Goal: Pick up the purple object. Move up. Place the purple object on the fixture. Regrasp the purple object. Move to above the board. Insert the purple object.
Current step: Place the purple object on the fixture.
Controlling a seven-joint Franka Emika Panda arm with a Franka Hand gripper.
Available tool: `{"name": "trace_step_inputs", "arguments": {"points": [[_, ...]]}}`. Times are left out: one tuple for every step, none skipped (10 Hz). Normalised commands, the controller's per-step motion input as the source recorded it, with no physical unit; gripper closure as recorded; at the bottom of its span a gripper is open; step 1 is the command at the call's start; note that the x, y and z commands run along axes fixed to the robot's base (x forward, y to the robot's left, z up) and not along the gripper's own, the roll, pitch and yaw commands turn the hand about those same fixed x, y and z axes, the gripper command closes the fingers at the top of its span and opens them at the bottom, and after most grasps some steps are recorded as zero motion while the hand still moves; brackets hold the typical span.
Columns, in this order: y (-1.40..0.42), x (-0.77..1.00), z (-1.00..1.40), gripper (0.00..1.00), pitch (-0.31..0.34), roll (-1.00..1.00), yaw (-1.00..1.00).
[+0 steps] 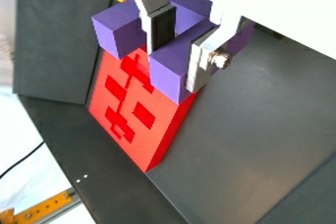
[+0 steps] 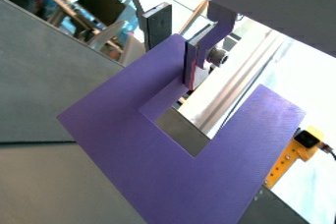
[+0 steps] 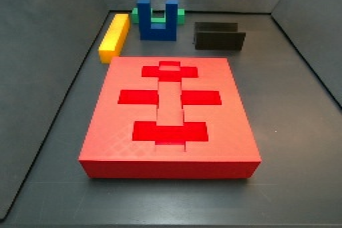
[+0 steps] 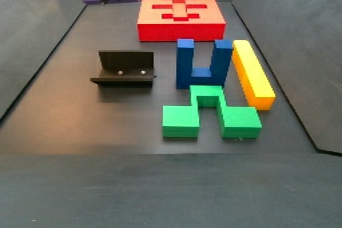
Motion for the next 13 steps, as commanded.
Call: {"name": "trace_step_inputs", "arguments": {"points": [[-0.02, 0.27, -0.09, 1.00, 0.000, 0.61, -0.18], [-0.05, 0.14, -0.19, 1.00, 0.009, 0.97, -0.13], [-0.06, 0.01, -0.18, 1.00, 0.060, 1.00, -0.09], [0.00, 0.00, -0.35, 1.00, 0.089, 0.91, -0.01], [0.00, 0.00, -0.47, 1.00, 0.034, 0.70, 0.00], [0.00, 0.00, -0.55, 1.00, 0.000, 0.50, 0.00], [0.00, 0.00, -0.53, 1.00, 0.000, 0.18, 0.00], [0.00, 0.00, -0.49, 1.00, 0.000, 0.05, 0.00], [0.02, 0.00, -0.47, 1.00, 0.000, 0.07, 0.00], [0.17, 0.00, -0.55, 1.00, 0.000, 0.00, 0.00], [0.19, 0.00, -0.45, 1.00, 0.003, 0.00, 0.00], [0.25, -0.04, -0.38, 1.00, 0.043, 0.07, 0.00], [0.35, -0.04, -0.33, 1.00, 0.037, 0.05, 0.00]]}}
